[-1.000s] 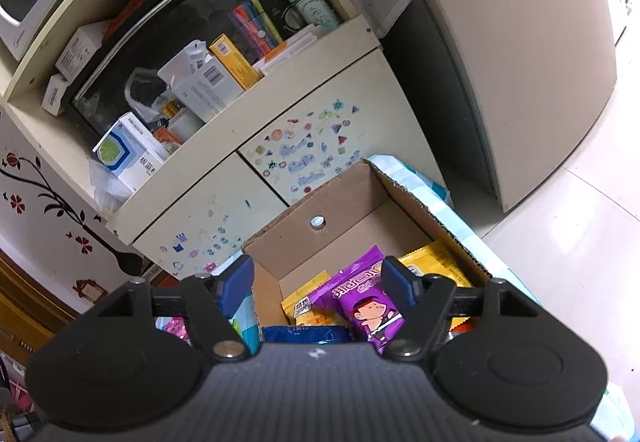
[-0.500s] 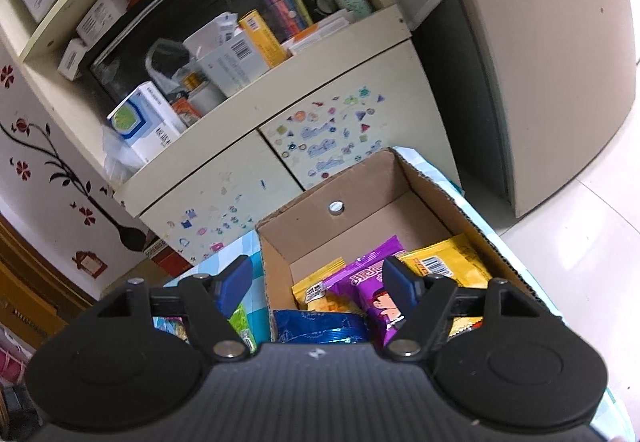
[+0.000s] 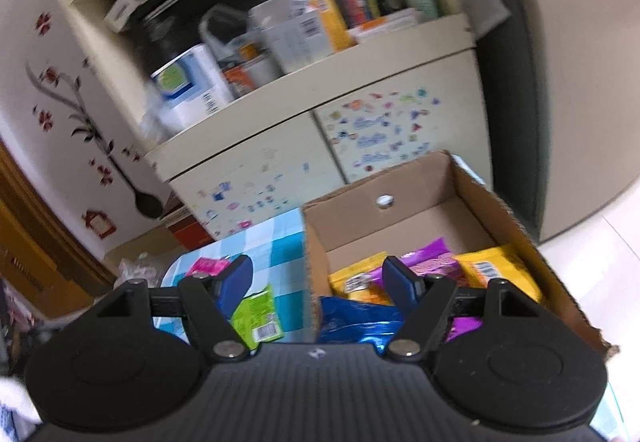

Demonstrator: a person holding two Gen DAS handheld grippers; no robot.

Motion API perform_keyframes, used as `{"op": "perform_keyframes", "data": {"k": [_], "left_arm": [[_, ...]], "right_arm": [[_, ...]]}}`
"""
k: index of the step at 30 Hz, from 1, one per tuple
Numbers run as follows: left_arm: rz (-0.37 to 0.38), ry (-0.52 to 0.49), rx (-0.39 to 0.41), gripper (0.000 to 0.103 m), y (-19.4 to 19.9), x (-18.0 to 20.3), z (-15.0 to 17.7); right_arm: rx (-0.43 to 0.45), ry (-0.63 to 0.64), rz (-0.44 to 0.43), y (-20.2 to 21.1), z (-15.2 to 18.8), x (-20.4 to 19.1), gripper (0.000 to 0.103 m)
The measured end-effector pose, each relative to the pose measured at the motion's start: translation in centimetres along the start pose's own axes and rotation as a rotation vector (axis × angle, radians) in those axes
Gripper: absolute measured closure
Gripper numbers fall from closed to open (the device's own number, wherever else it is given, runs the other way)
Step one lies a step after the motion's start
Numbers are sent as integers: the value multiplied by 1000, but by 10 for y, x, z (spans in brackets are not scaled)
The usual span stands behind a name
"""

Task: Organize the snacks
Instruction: 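Withdraw both grippers from the box back over the remaining packets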

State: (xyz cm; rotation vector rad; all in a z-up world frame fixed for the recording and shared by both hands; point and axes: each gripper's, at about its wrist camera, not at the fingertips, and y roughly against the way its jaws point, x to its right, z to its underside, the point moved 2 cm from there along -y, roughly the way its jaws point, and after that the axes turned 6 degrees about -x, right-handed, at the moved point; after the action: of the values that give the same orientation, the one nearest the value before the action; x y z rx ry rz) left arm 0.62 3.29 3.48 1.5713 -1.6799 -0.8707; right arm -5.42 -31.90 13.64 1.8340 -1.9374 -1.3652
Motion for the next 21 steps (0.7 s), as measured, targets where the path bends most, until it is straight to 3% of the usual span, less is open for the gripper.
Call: {"op": "perform_keyframes", "data": {"k": [7, 16, 21], "left_arm": [[-63, -174, 22, 4, -25, -4, -6], [10, -273, 10, 4, -60, -6, -18], [38, -375, 13, 5, -81, -4, -23]], "right_arm": [[-59, 95, -24, -22, 10, -38, 28], [-152, 225, -65, -61, 33, -84, 28], [-216, 198, -57, -86, 42, -84, 28]]}}
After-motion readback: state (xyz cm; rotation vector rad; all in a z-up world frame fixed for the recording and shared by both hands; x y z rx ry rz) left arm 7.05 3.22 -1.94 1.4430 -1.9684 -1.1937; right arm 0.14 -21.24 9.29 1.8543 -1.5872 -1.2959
